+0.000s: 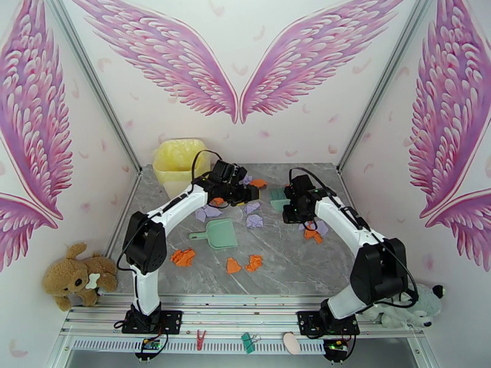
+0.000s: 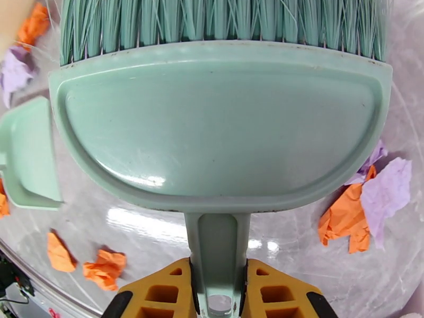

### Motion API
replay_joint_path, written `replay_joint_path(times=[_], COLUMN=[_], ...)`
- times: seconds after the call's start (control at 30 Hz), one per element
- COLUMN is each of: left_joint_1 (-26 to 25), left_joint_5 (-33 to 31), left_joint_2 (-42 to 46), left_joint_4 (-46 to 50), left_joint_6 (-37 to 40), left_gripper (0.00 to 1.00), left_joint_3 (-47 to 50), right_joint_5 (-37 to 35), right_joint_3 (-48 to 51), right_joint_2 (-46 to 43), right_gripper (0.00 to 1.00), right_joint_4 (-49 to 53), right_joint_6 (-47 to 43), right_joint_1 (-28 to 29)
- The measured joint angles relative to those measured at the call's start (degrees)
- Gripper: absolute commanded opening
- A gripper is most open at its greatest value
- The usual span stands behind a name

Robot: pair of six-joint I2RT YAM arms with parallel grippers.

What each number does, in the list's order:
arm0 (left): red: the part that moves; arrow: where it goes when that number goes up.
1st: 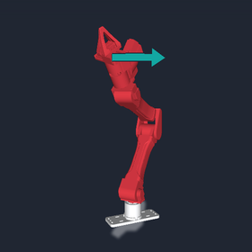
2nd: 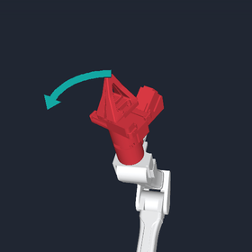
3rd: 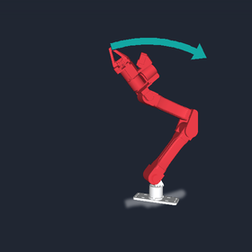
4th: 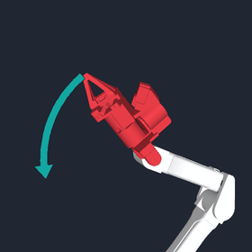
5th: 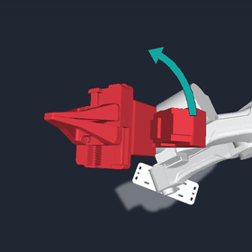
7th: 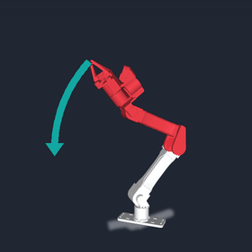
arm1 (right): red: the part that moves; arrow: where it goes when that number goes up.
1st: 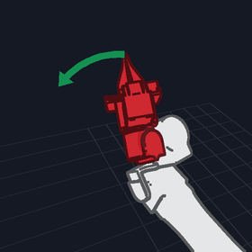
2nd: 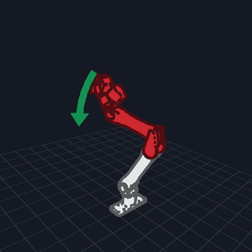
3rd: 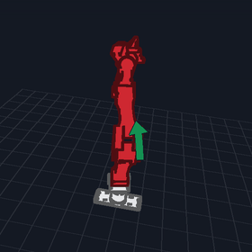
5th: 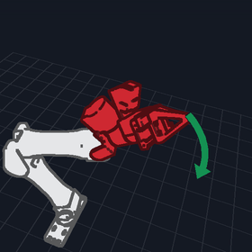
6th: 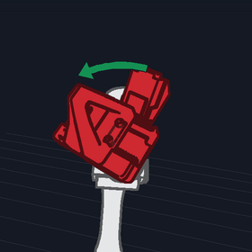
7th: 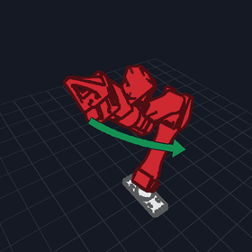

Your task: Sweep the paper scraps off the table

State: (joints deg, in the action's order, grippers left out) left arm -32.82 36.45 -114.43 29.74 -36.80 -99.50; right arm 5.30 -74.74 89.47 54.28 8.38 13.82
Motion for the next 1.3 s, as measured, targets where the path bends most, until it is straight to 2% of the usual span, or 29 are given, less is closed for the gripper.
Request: replay_joint_path(times=[0.3,0.7,0.93,1.1,1.2,1.27,1.3], left_joint_1=[-2.2,-4.3,-4.5,-4.6,-4.6,-4.6,-4.6], left_joint_5=[5.2,7.5,8.2,9.1,9.3,9.5,10.0], left_joint_2=[-8.5,-13.5,-15.9,-16.6,-17.0,-17.2,-17.3], left_joint_4=[-2.4,-4.6,-4.9,-5.7,-6.2,-6.5,-6.8], left_joint_6=[-3.6,-6.2,-7.4,-8.7,-9.2,-9.5,-9.8], left_gripper=[0.7,0.63,0.46,0.28,0.23,0.13,0.01], left_joint_3=[-11.1,-15.0,-18.7,-20.0,-20.2,-20.2,-20.2], right_joint_5=[1.4,3.1,4.0,4.4,4.4,4.4,4.6], right_joint_3=[-1.5,-3.8,-5.0,-5.0,-5.0,-5.0,-5.0], right_joint_2=[-1.1,-2.1,-2.1,-2.1,-2.1,-2.1,-2.1], right_gripper=[0.2,0.2,0.2,0.2,0.2,0.2,0.2], right_joint_4=[1.7,1.9,1.6,1.6,1.5,1.4,1.5], right_joint_6=[2.7,3.6,3.8,3.8,3.8,3.9,4.1], right_joint_1=[0.1,0.1,0.1,0.1,0.1,0.1,0.1])
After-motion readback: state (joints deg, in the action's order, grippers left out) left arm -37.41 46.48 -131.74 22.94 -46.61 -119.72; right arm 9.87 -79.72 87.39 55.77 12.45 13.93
